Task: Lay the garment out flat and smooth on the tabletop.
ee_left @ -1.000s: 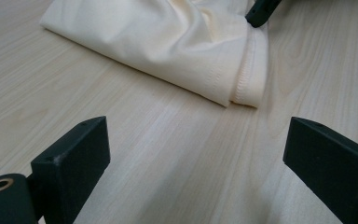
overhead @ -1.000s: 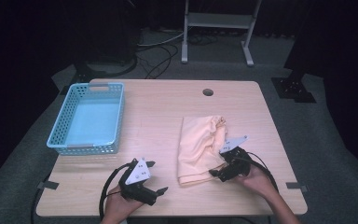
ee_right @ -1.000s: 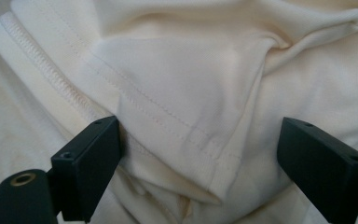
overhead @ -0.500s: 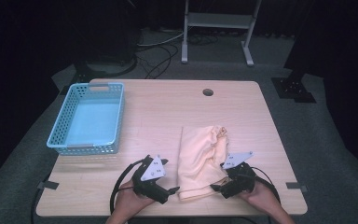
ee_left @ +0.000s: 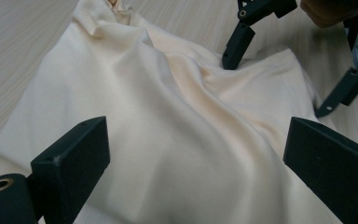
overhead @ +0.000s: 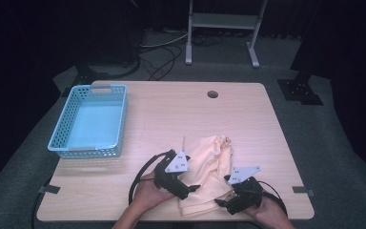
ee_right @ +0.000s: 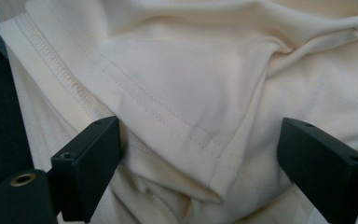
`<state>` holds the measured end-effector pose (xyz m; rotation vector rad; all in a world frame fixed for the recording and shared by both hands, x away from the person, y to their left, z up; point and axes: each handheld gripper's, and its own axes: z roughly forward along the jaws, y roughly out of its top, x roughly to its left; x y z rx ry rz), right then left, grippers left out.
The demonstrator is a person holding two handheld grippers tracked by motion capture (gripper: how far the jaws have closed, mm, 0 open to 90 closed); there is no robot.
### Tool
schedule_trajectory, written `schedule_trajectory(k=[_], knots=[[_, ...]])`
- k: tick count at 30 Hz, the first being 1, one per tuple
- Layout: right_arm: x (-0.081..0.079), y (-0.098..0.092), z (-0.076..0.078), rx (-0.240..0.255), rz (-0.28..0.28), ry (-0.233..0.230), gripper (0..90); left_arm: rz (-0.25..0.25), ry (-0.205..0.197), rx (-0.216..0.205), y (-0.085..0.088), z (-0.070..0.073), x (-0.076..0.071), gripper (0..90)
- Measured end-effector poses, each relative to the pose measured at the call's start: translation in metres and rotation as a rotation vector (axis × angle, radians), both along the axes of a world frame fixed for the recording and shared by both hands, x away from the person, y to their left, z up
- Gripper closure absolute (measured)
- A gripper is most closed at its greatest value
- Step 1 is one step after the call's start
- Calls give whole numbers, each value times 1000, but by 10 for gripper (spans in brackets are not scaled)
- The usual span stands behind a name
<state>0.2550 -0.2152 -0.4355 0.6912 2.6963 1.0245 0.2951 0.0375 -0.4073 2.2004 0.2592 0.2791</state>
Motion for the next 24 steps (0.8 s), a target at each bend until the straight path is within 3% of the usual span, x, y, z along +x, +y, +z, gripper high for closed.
schedule_trajectory(k=[8, 12, 19, 24], knots=[[0, -5, 4, 5, 23, -20, 118, -44, 39, 55, -33, 0, 24, 69], [4, -17, 8, 7, 46, -33, 111, -73, 55, 103, -46, 0, 35, 144], [14, -36, 10, -21, 82, -53, 111, -97, 80, 200, -60, 0, 47, 401], [19, -41, 8, -17, 112, -36, 112, -122, 105, 226, -62, 1, 52, 567]])
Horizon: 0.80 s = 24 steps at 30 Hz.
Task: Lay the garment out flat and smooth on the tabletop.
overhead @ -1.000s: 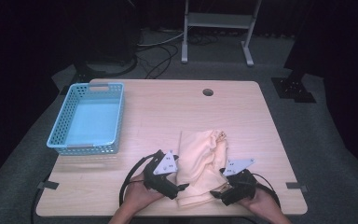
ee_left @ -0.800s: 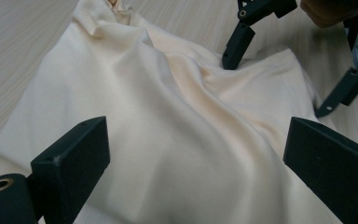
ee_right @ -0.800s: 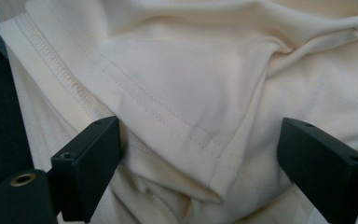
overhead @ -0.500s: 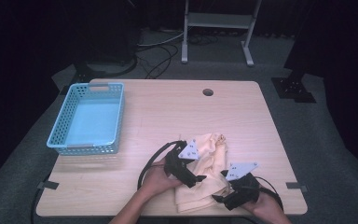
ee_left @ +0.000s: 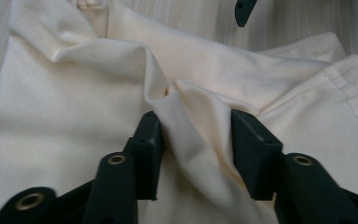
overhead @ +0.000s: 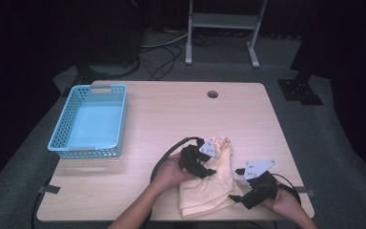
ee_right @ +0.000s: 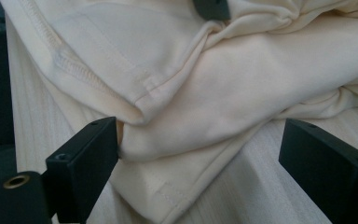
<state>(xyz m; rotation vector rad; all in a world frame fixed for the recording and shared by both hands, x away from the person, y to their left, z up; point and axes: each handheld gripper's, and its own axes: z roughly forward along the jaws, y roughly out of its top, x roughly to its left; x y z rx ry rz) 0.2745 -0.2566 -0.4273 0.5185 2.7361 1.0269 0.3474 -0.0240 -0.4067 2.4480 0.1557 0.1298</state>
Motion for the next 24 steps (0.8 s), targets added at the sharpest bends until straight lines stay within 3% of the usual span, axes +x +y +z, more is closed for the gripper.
schedule_trajectory(k=[4, 6, 17, 24], knots=[[5, 0, -4, -21, 26, 1, 112, -11, 25, 9, 1, 0, 4, 749], [6, 0, -5, -14, 35, 10, 113, -19, 15, 14, 2, 1, 4, 808], [11, 0, -8, -8, 46, 46, 152, -17, -26, 6, 24, 21, -2, 841], [12, -2, -9, 2, 48, 66, 166, 25, -53, 21, 63, 34, -9, 840]])
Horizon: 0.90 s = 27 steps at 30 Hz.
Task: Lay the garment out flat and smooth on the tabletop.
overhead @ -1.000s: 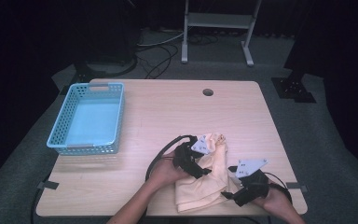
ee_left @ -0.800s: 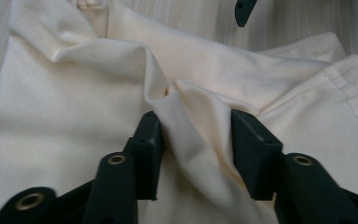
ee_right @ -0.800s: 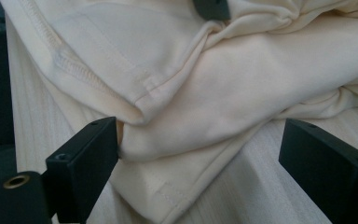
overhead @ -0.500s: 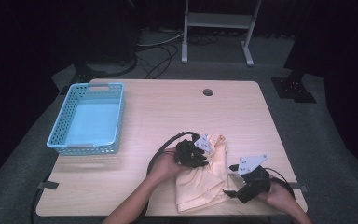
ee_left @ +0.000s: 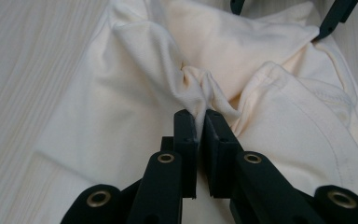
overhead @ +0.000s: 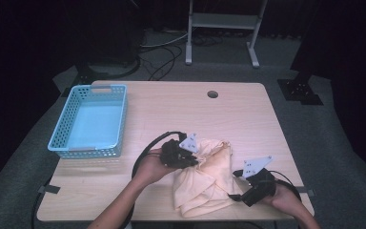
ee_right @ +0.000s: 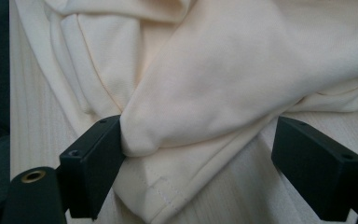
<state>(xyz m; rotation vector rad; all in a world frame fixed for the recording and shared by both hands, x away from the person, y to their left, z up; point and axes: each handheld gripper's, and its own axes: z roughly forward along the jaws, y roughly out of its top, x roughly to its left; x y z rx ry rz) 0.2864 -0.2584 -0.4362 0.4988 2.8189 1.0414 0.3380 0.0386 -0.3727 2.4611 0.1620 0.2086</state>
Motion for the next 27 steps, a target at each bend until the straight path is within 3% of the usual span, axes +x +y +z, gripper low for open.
schedule_trajectory(k=[8, 15, 23, 27], knots=[[-1, 0, 0, -2, -4, -3, 166, 71, -3, 24, 43, 2, -5, 841], [-1, -1, 0, -4, -5, 0, 166, 145, 4, 78, 76, -7, -7, 840], [-1, -1, 1, -8, -11, 1, 166, 201, 22, 153, 81, -22, -5, 841], [-1, -1, 1, -11, -15, 1, 166, 197, 38, 128, 82, -24, -4, 787]])
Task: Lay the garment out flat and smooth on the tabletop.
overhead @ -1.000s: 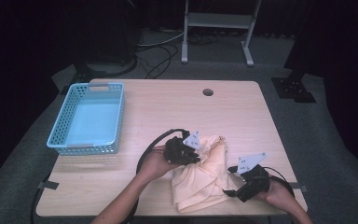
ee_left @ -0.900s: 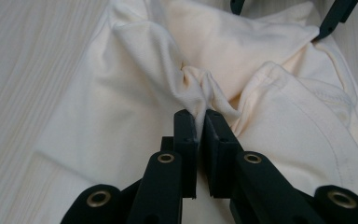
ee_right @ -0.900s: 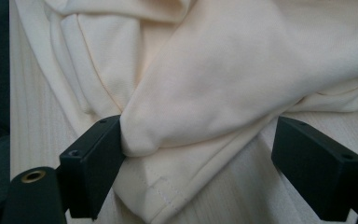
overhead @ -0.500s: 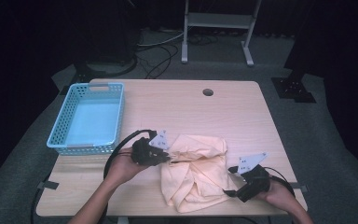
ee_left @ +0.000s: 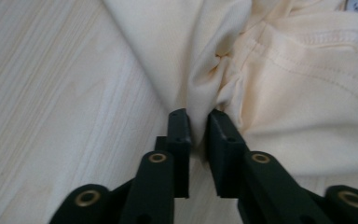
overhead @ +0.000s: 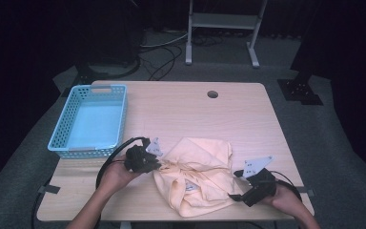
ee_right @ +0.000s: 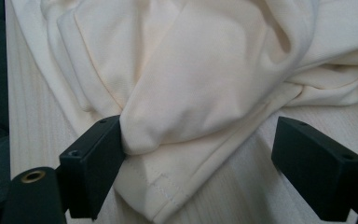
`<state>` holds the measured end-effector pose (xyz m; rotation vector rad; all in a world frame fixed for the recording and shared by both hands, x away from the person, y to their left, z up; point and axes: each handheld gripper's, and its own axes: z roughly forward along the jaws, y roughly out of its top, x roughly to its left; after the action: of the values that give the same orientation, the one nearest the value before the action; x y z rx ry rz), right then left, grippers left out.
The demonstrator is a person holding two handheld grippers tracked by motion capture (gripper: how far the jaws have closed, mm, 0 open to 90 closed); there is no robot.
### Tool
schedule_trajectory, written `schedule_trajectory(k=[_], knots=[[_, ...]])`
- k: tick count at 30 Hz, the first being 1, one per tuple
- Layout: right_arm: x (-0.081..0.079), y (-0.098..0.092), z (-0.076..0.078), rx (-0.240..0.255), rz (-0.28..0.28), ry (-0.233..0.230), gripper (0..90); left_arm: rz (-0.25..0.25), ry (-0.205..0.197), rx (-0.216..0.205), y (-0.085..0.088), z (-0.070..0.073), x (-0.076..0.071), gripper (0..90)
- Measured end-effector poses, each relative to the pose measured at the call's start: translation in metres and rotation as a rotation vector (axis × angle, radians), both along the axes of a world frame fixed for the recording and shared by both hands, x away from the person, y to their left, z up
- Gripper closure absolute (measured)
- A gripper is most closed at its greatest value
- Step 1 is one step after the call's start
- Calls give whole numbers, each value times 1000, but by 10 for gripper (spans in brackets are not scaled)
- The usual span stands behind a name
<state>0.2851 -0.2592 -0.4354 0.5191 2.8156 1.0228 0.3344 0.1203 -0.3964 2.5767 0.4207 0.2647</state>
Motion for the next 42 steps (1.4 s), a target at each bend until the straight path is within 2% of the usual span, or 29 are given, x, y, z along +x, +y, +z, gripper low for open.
schedule_trajectory(k=[5, 8, 12, 17, 22, 30, 32, 35, 36, 39, 42], knots=[[1, 1, 1, -14, 4, 3, 166, -39, 36, -112, 0, 11, 1, 634], [1, 2, 1, -17, 6, 4, 165, -61, 32, -136, -11, 18, -1, 585], [1, 2, 1, -17, 3, 5, 166, -111, 20, -148, -38, 24, 1, 530], [0, 2, 2, -19, -1, 7, 166, -186, 12, -143, -79, 26, 4, 495], [1, 2, 1, -18, 1, 5, 165, -241, 9, -126, -116, 25, 8, 480], [1, 2, 1, -16, 2, 5, 166, -285, 10, -65, -161, 17, 17, 454], [0, 2, 1, -16, 1, 7, 165, -299, 14, -50, -168, 14, 18, 483], [1, 2, 1, -15, 4, 5, 165, -328, -2, 21, -176, 8, 16, 625], [1, 2, 1, -14, 6, 3, 165, -337, -3, 32, -177, 6, 16, 676], [1, 2, 1, -13, 6, 5, 163, -339, -3, 38, -174, 4, 17, 797], [1, 1, 1, -13, 5, 5, 161, -320, 3, 25, -166, 7, 18, 831]])
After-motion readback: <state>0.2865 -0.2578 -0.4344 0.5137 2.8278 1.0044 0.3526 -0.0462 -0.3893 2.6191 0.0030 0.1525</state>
